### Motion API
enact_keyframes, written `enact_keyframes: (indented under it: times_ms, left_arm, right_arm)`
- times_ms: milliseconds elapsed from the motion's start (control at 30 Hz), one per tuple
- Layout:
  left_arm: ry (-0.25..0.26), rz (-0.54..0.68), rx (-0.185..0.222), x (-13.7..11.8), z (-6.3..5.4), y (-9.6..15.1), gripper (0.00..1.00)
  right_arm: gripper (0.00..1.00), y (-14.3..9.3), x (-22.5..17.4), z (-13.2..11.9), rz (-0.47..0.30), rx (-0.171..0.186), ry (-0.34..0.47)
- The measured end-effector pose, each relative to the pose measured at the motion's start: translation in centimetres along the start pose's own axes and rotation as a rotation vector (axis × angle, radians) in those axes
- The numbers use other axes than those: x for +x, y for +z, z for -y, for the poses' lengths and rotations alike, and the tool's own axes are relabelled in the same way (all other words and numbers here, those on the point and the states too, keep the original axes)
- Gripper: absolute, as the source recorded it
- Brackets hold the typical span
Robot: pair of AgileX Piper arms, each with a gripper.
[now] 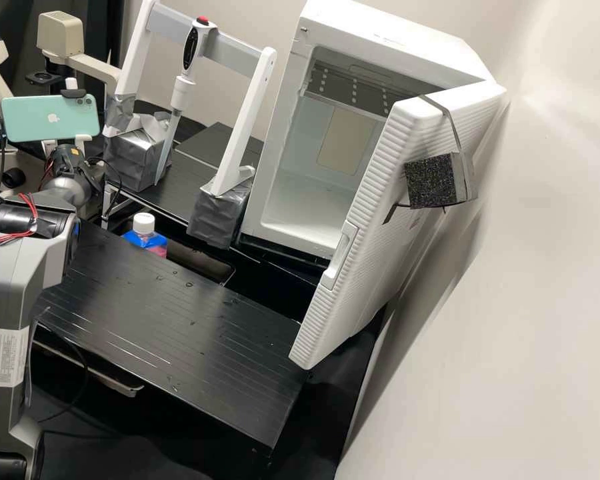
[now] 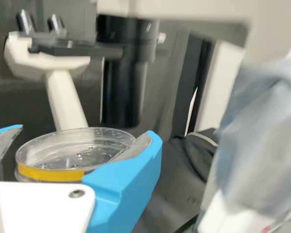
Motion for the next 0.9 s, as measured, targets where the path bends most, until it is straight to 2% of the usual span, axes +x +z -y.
enact_keyframes:
  times_ms: [333,733,900]
  left_arm:
    - [0.0,0.0,0.0,0.0,0.0,0.0,1.0]
    - [0.0,0.0,0.0,0.0,0.0,0.0,1.0]
    - [0.0,0.0,0.0,0.0,0.0,0.0,1.0]
  right_arm:
    - [0.0,0.7,0.9,0.4,0.007,-0.001,-0.005]
    - [0.0,2.8,2.6,1.4,0.074,-0.001,-0.022]
    - [0.0,2.8,3.2,1.5,0.067,-0.005,-0.017]
